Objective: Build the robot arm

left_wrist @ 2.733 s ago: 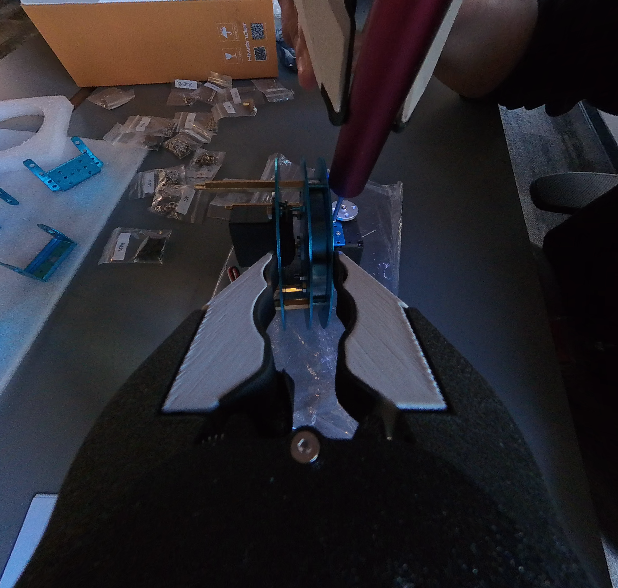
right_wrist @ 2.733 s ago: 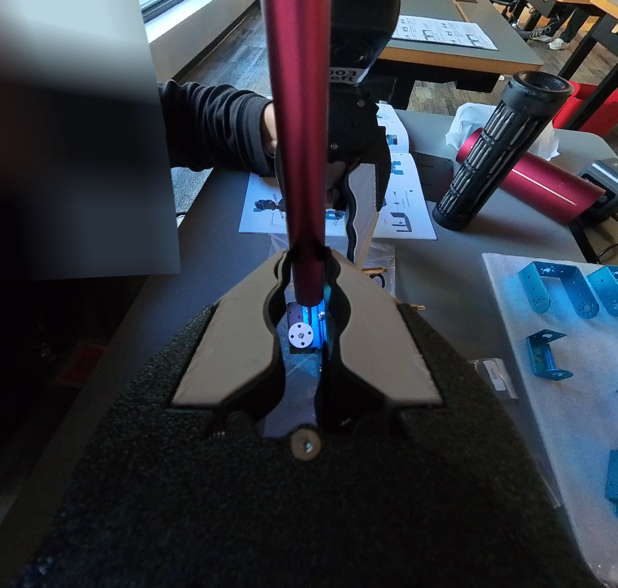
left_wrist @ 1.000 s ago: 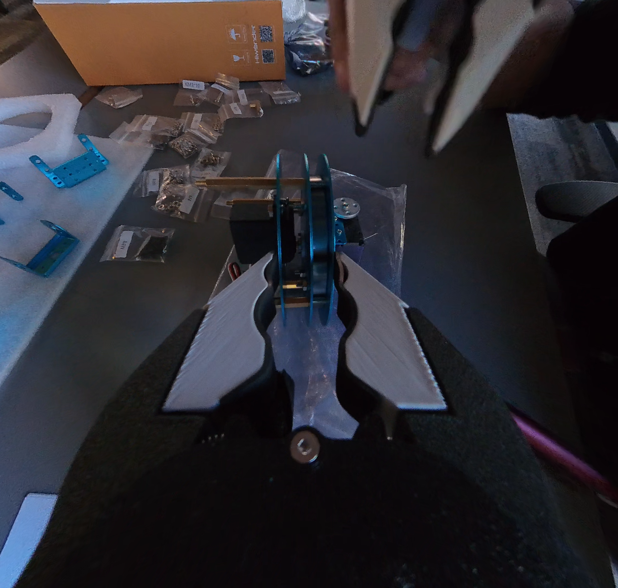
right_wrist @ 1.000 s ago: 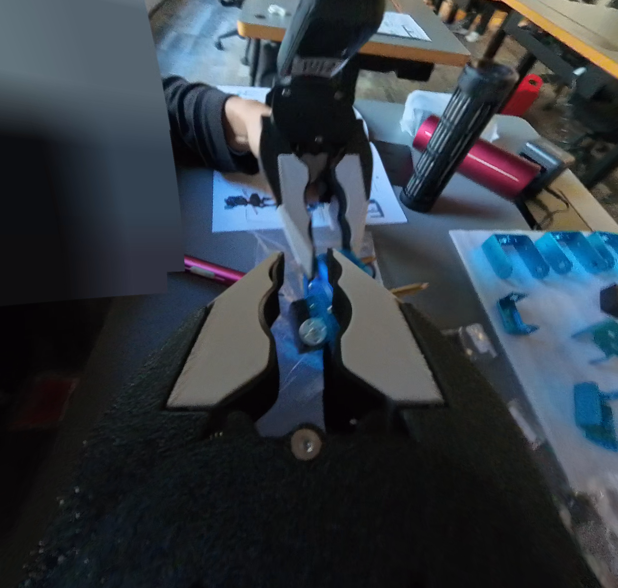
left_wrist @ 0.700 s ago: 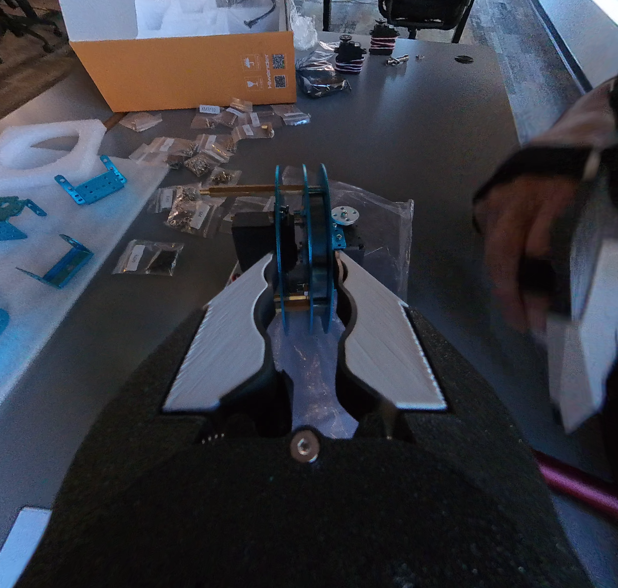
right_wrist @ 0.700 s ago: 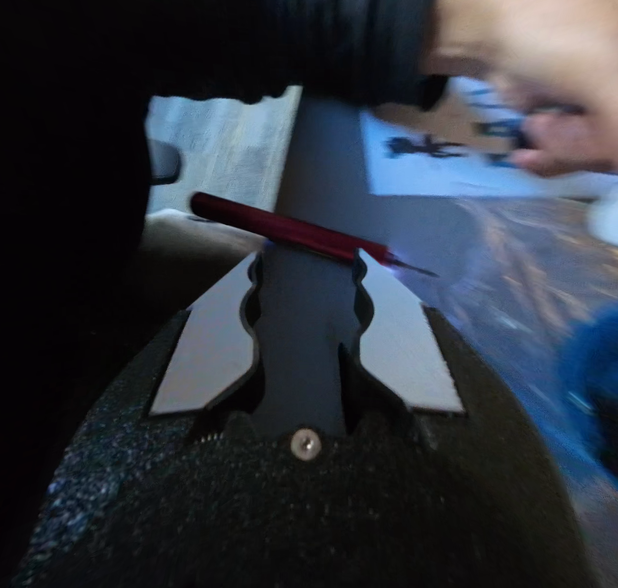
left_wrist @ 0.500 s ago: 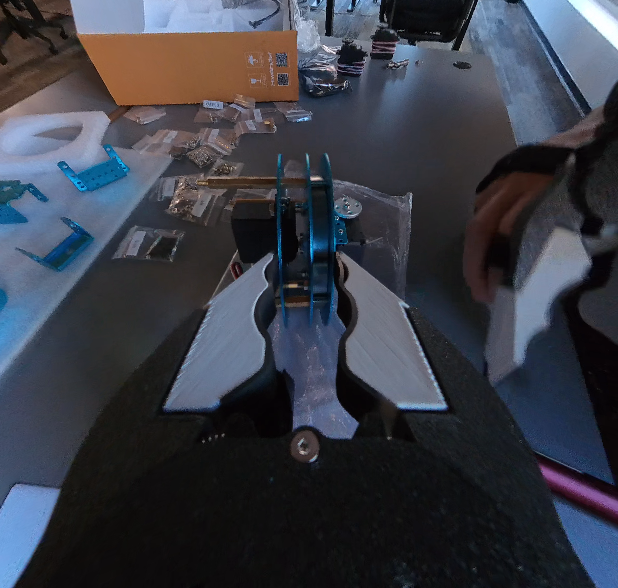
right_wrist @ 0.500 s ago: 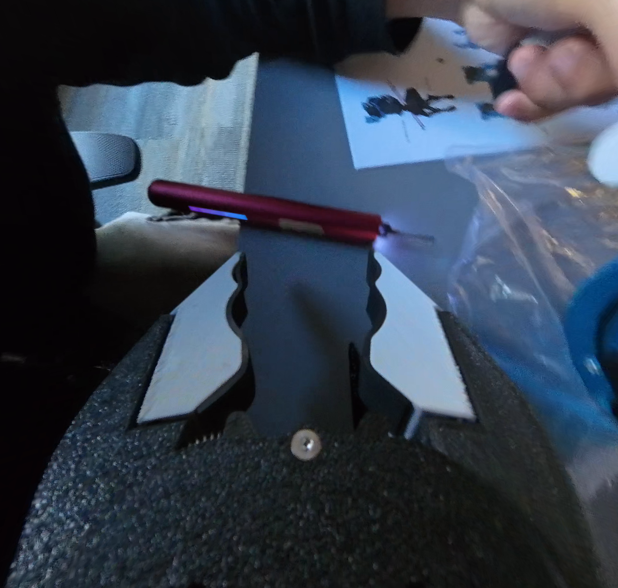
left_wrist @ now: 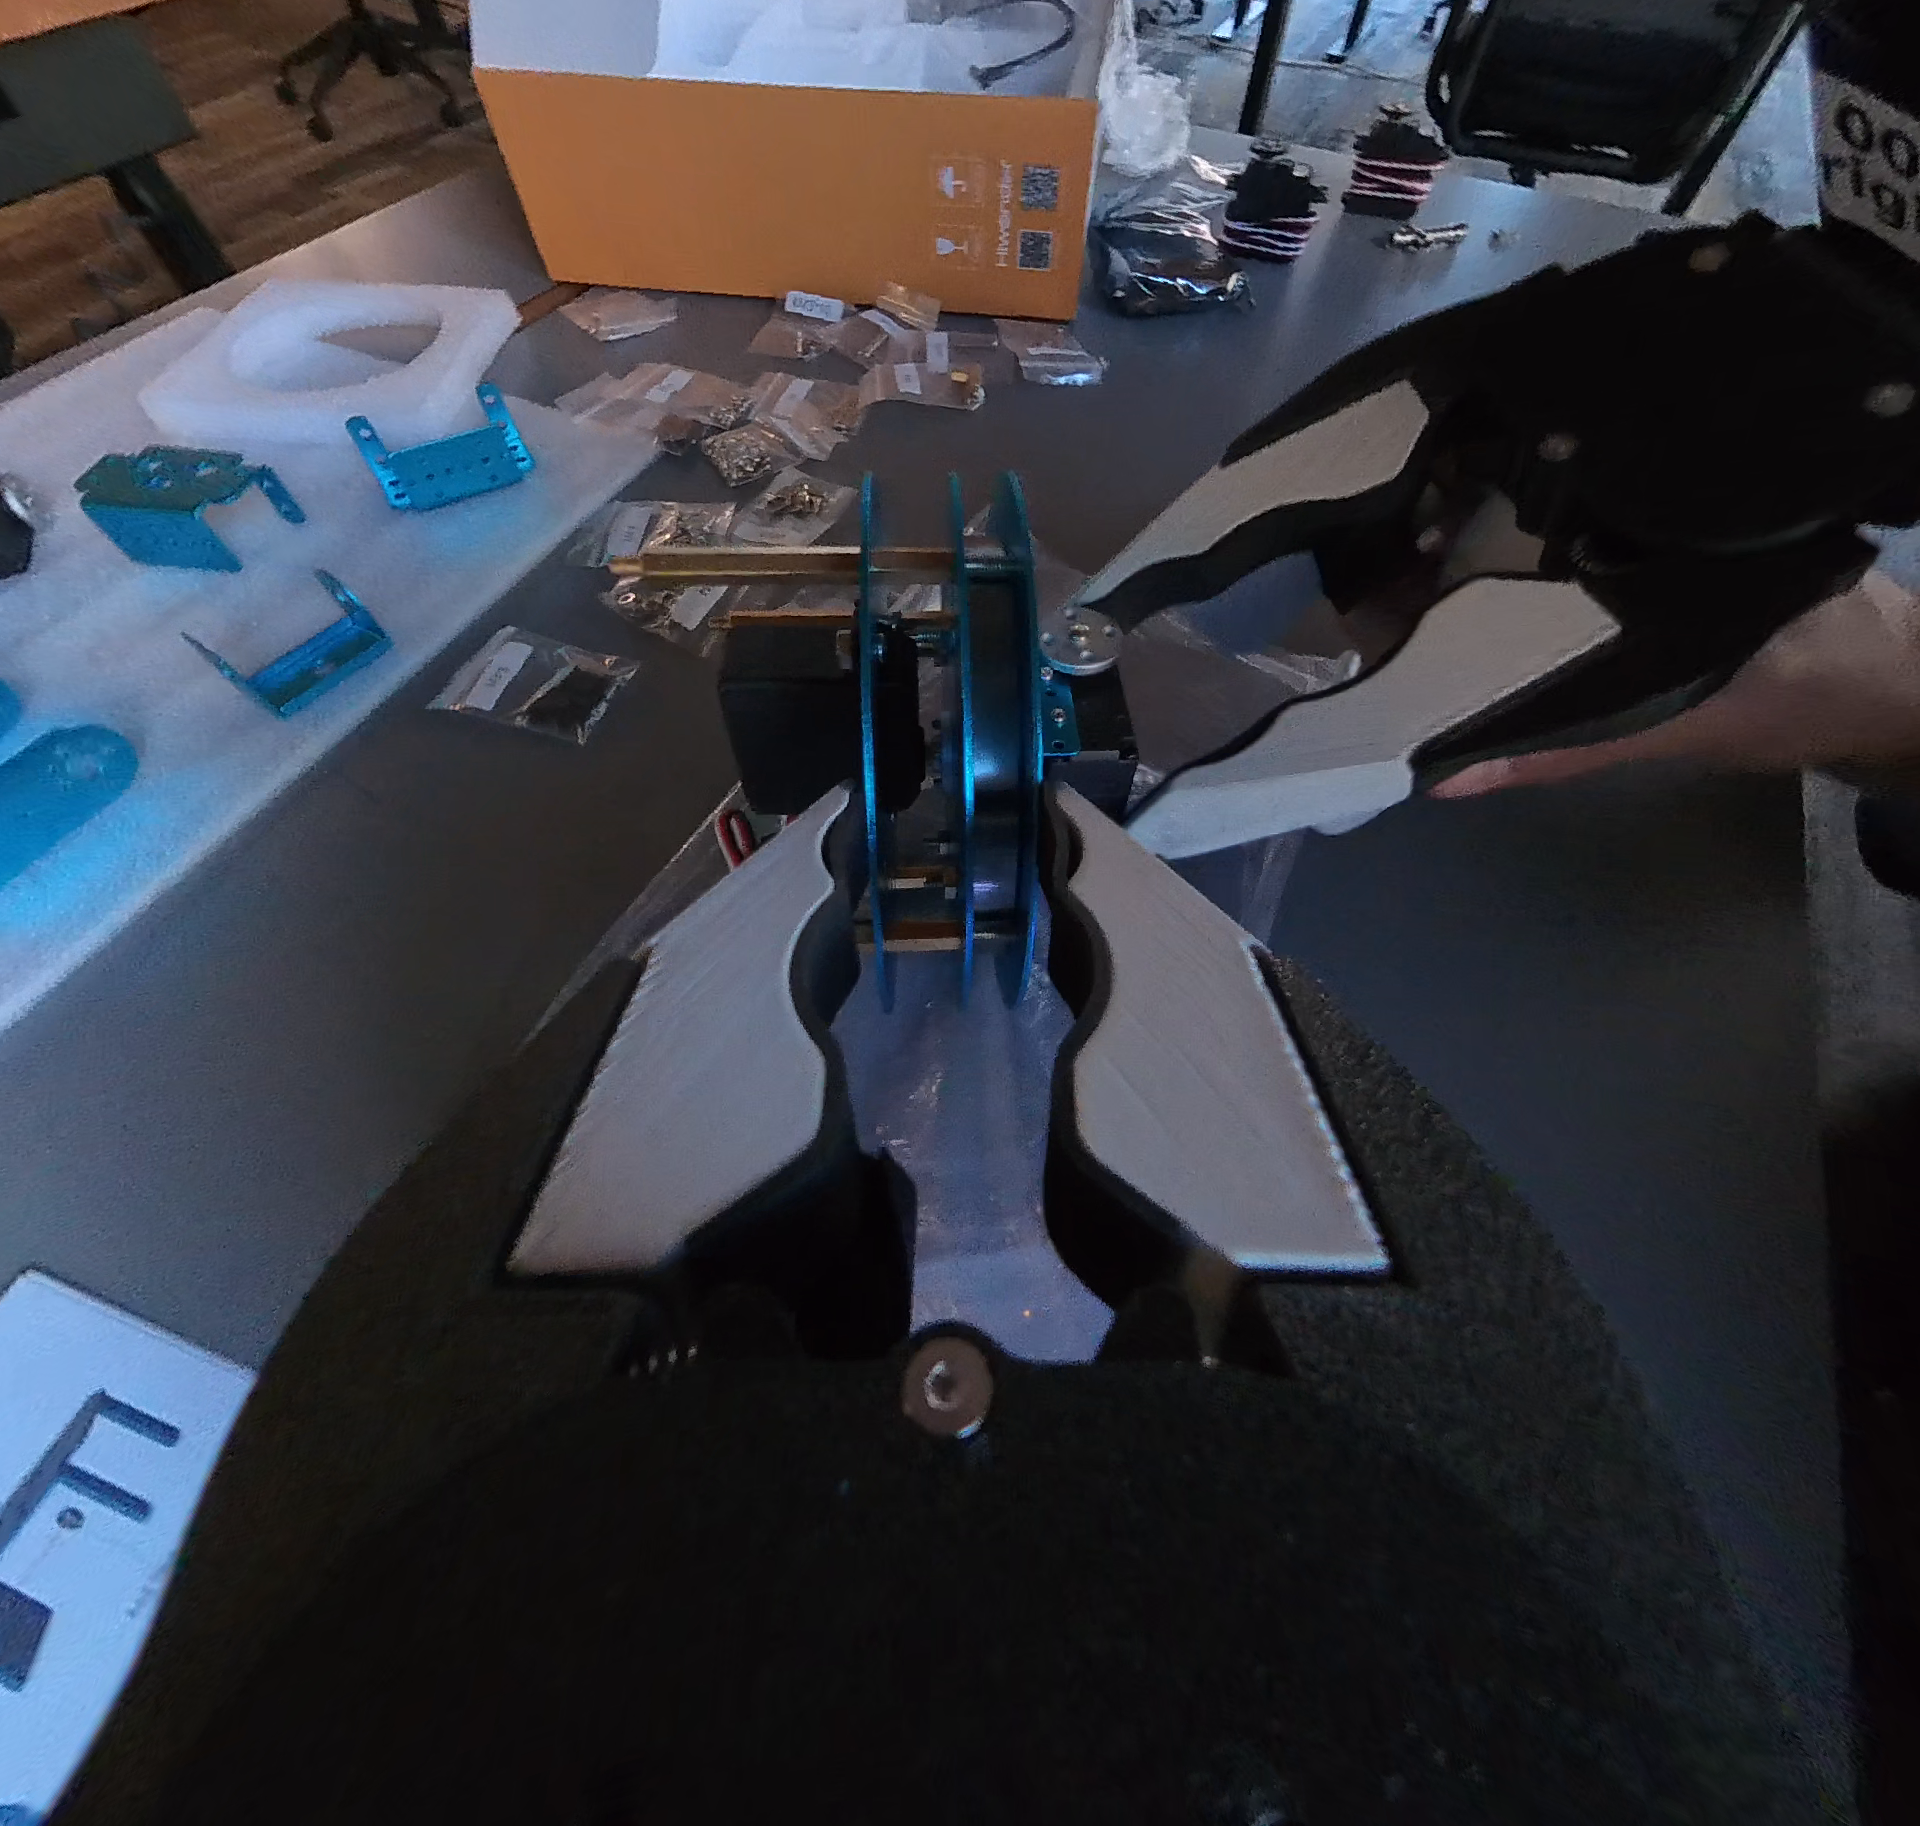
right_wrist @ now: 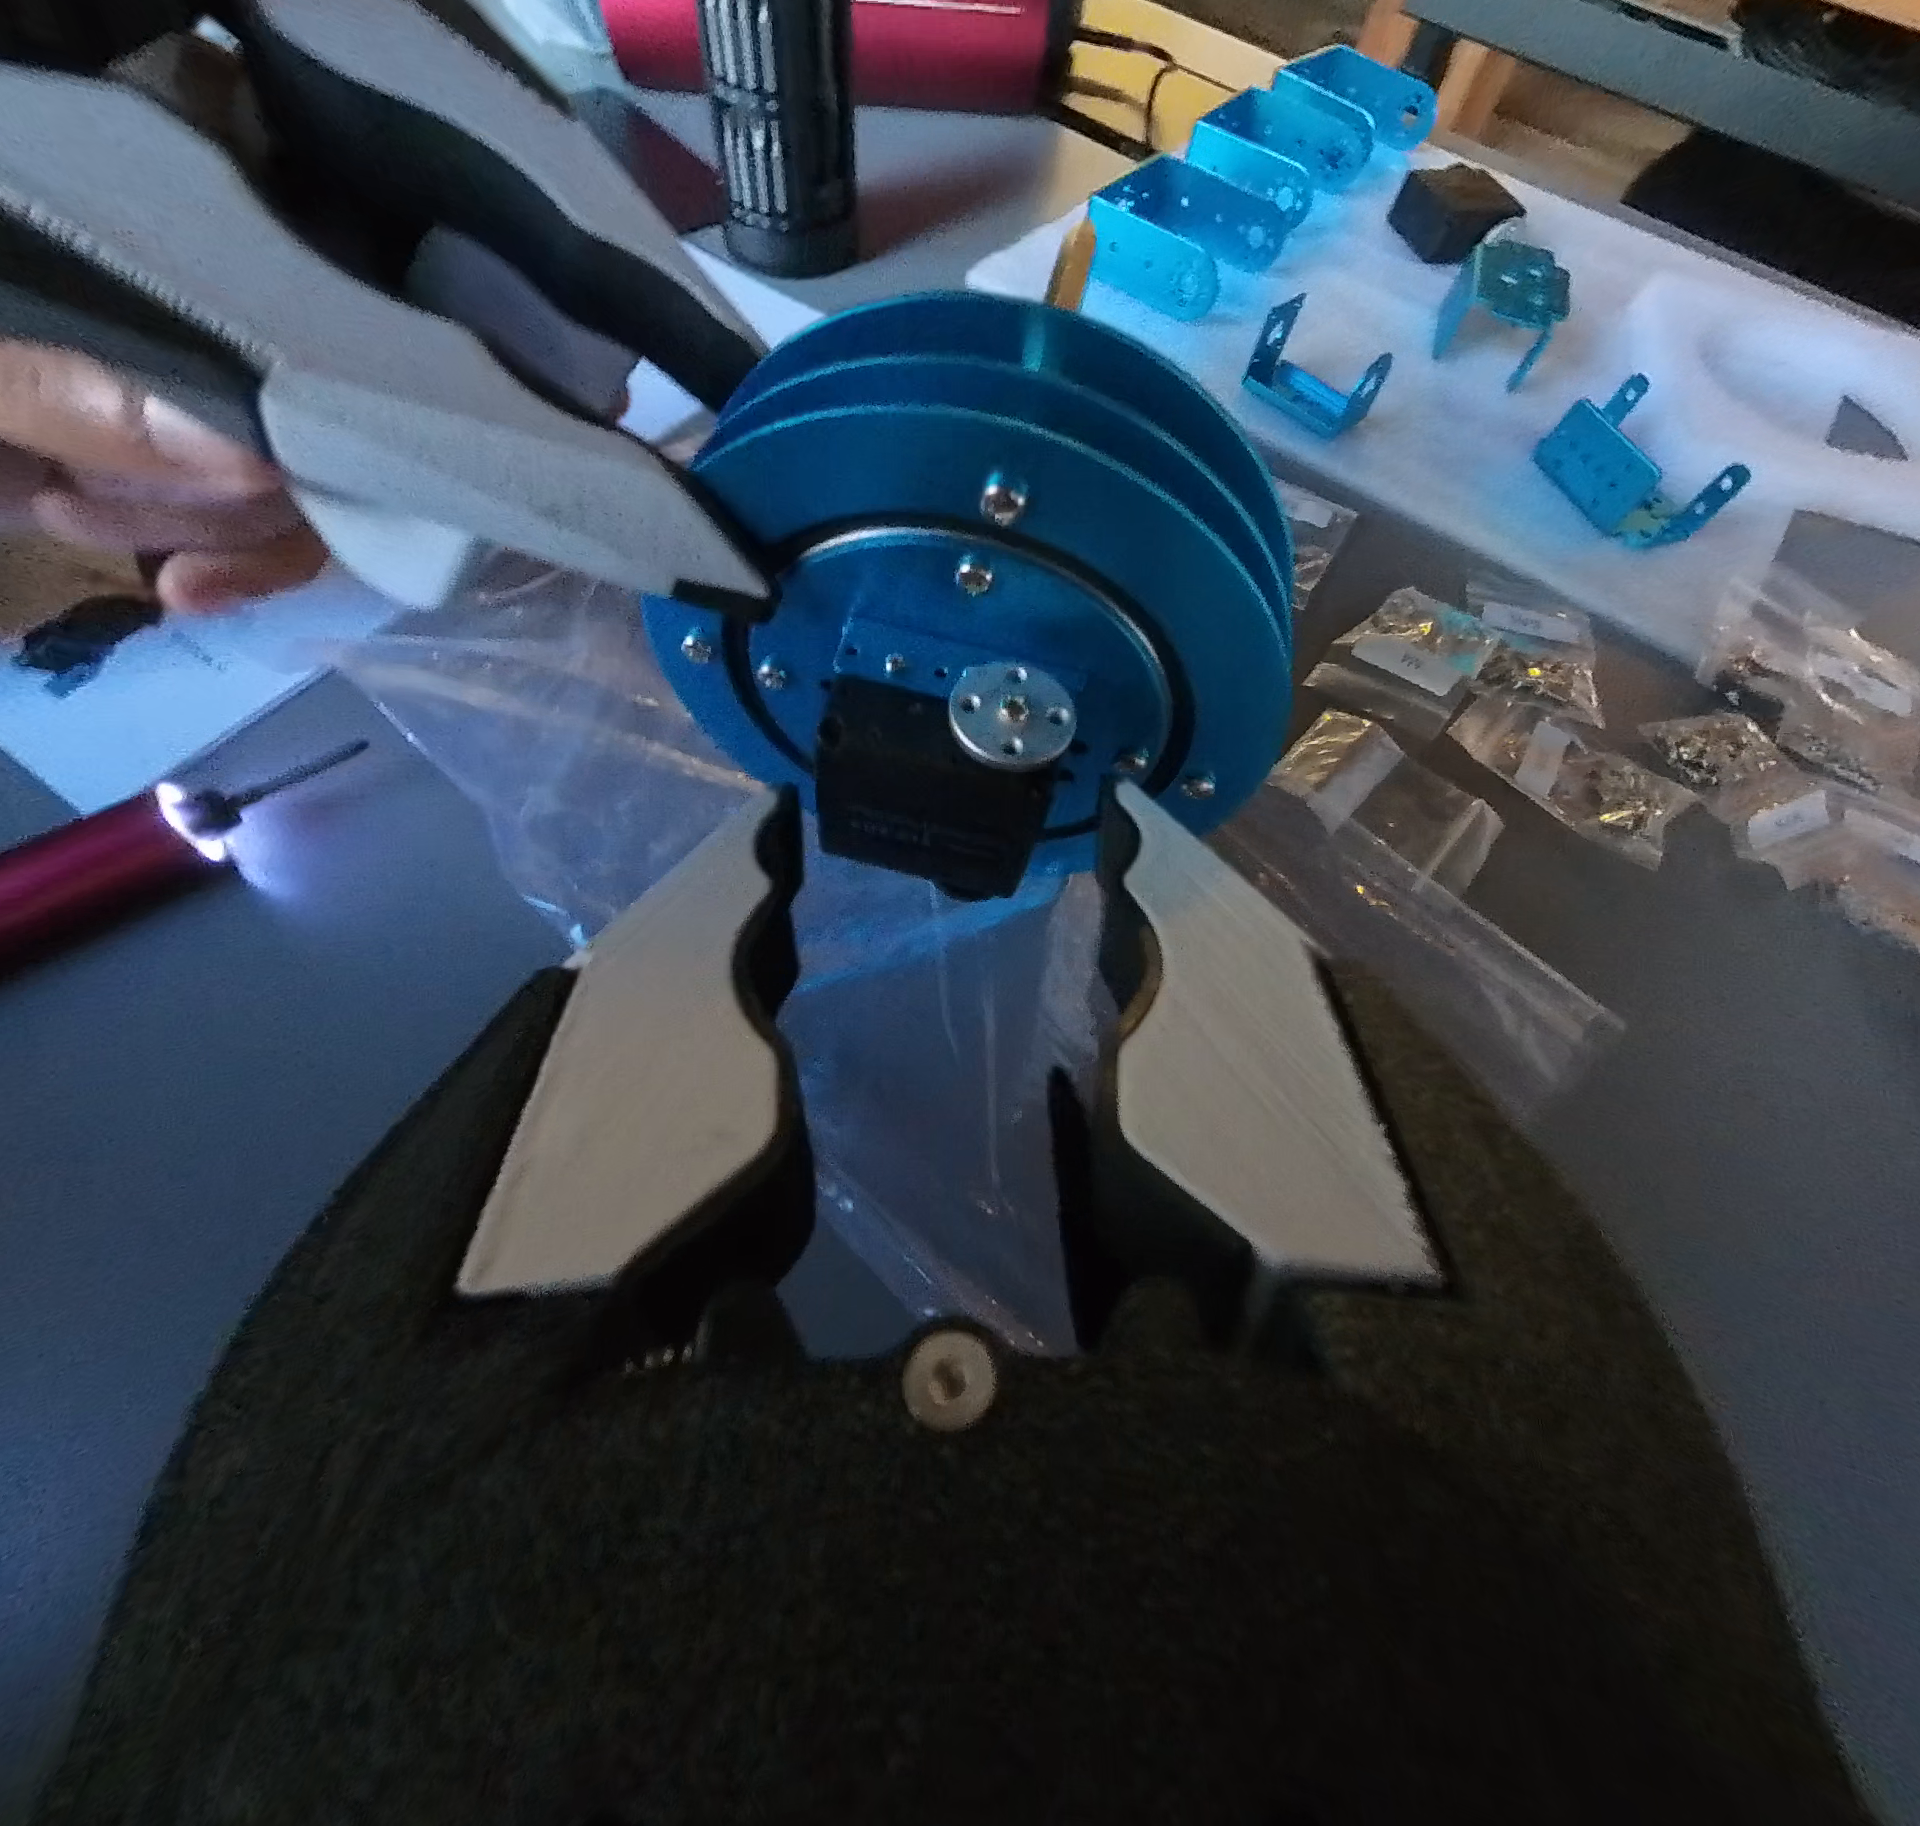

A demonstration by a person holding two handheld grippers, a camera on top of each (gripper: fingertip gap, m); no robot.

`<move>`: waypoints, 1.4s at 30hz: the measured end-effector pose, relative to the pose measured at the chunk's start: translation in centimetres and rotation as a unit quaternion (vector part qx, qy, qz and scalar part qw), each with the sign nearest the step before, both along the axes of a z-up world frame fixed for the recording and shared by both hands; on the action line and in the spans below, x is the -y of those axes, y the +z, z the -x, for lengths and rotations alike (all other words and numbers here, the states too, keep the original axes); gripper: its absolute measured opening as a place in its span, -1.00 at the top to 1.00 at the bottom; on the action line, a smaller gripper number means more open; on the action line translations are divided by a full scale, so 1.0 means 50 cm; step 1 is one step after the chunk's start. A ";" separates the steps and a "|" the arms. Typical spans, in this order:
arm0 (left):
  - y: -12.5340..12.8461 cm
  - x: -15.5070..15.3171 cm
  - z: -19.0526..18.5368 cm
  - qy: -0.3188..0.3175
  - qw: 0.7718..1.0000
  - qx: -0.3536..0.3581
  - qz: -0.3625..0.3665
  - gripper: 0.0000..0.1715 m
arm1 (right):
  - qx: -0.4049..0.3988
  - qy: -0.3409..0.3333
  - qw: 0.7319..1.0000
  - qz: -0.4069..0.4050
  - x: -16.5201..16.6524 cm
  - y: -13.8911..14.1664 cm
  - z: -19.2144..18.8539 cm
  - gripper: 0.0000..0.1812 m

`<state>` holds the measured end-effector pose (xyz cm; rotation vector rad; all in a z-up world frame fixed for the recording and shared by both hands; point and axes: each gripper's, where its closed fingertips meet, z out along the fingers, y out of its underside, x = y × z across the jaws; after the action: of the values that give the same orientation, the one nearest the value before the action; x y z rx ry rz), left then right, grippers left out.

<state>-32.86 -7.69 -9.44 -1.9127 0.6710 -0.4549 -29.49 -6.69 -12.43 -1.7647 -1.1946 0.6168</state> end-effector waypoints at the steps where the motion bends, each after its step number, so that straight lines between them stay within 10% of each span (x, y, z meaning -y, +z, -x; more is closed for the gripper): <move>1: 0.001 -0.001 -0.001 0.008 1.000 0.005 0.003 0.63 | -0.007 -0.009 1.000 0.006 -0.002 0.001 0.004 0.45; 10: 0.011 -0.019 0.022 0.043 0.996 0.077 0.031 0.64 | 0.010 0.011 0.999 0.037 -0.022 0.015 0.032 0.50; 16: 0.100 -0.030 0.056 0.112 0.964 0.230 0.069 0.64 | 0.155 0.103 0.982 0.022 -0.047 0.132 0.061 0.51; 26: 0.062 -0.009 0.023 0.193 0.802 0.516 0.233 0.64 | 0.544 0.199 0.805 0.130 -0.051 0.132 0.035 0.51; 30: 0.018 0.013 -0.011 0.177 0.787 0.518 0.285 0.64 | 0.633 0.176 0.735 0.167 -0.032 0.092 -0.012 0.51; 37: -0.027 0.036 0.001 0.144 0.768 0.532 0.327 0.61 | 0.589 0.214 0.754 0.199 -0.012 0.053 0.020 0.51; 42: -0.046 0.045 0.030 0.161 0.799 0.491 0.308 0.57 | 0.560 0.221 0.775 0.191 -0.002 0.041 0.042 0.50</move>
<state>-34.37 -9.92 -11.73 -1.9436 -0.5560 -1.4247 -31.59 -6.58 -10.40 -2.2757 -2.4900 -0.0525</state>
